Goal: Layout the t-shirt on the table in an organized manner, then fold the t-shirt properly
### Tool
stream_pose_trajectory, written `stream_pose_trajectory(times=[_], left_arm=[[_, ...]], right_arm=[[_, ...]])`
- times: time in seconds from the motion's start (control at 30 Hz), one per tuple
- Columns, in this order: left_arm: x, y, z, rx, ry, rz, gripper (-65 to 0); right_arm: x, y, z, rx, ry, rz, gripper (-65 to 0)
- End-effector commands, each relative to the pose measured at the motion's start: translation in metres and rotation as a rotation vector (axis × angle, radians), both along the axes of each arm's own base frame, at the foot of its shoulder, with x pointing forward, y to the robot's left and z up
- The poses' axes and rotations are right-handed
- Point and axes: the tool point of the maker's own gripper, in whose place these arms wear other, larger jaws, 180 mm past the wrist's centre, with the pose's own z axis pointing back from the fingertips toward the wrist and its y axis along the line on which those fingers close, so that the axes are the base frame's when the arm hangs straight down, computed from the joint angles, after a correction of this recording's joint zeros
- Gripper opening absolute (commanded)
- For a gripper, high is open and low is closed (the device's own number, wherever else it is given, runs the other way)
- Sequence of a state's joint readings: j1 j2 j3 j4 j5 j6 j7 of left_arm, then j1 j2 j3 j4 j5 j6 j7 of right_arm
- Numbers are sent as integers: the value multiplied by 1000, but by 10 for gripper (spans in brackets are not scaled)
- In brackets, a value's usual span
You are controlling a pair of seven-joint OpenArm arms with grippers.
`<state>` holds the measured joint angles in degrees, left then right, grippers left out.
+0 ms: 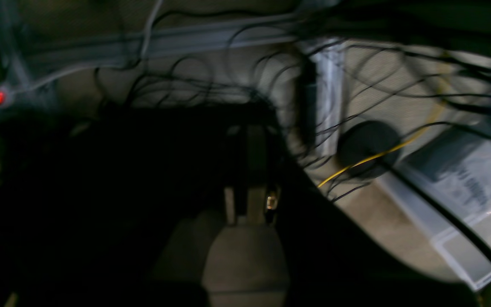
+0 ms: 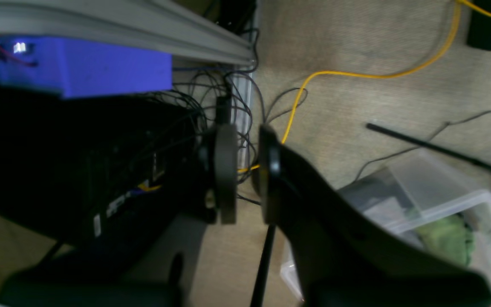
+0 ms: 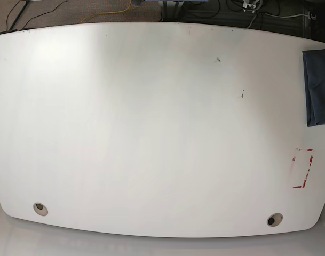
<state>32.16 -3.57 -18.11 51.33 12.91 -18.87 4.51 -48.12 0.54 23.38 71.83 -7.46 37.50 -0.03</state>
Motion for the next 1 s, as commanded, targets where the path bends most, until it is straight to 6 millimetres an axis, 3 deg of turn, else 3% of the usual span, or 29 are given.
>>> stream_pose_trajectory(times=[0.0, 0.2, 0.33, 0.5, 0.7, 0.83, 0.97], left_arm=[[-7, -1, -7, -12, 27, 15, -640], [5, 3, -22, -25, 58, 39, -640], [3, -1, -29, -39, 84, 54, -640], [10, -14, -35, -64, 100, 14, -640], [5, -35, -42, -104, 142, -67, -640], [9, -40, -46, -117, 158, -61, -639], [-1, -44, -50, -132, 205, -46, -637]], right_arm=[[0, 3, -9, 24, 11, -18, -571], [5, 12, -35, 65, 54, -61, -571], [7, 18, -45, 85, 74, -78, -571], [18, 18, -56, 67, 78, -96, -571], [25, 14, -71, 20, 101, -110, -569], [30, 21, -81, 27, 128, -79, -569], [30, 30, -90, 39, 161, -49, -568]])
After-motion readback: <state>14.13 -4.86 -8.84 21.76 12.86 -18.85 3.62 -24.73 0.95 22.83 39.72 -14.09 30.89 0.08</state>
